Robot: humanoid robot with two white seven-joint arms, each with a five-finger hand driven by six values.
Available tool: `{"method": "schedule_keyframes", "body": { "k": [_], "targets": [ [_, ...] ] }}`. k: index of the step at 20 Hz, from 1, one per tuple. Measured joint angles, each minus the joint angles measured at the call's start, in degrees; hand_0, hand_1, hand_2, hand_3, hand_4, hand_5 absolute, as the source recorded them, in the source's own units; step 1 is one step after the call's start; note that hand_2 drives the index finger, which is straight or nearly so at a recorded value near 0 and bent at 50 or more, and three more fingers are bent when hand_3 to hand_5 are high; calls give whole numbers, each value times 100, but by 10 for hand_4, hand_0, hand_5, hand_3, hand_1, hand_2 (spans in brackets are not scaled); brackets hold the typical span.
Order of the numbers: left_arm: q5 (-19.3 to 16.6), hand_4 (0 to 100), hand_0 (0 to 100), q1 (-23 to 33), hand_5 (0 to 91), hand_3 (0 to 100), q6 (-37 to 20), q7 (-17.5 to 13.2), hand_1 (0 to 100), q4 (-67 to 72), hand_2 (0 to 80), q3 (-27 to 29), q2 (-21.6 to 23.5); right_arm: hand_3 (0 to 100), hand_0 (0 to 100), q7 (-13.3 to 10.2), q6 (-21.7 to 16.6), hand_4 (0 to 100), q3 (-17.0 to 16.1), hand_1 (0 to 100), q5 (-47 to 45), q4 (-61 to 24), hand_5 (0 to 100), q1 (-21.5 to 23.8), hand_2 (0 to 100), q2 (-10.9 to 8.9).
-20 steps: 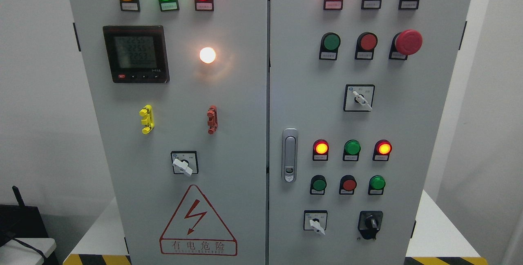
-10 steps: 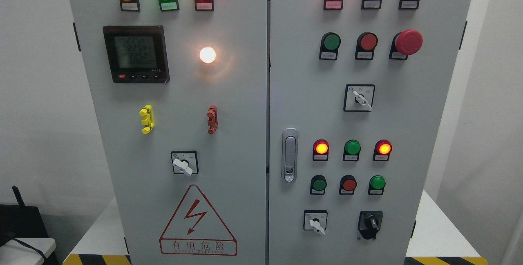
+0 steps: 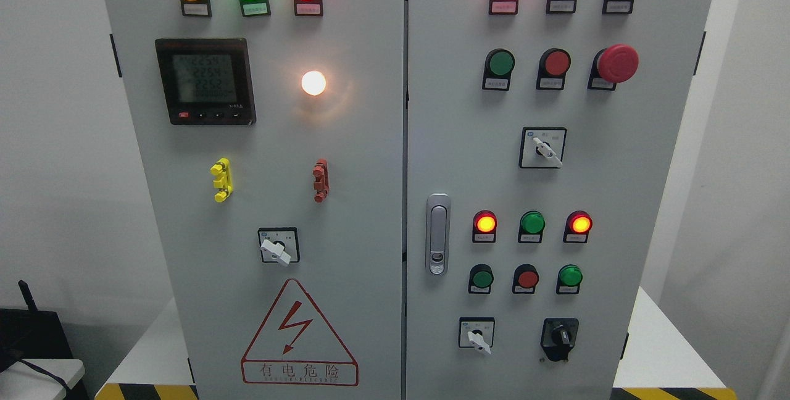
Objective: Trip black knob to open circuit
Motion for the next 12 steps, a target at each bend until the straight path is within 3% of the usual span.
{"method": "schedule_keyframes", "body": {
  "k": [12],
  "targets": [
    [0,0,120,0,0,0,0,0,389,0,0,0,1,841,272,-135,543,881,137,756,183,293,942,-755,443,37]
  ]
}}
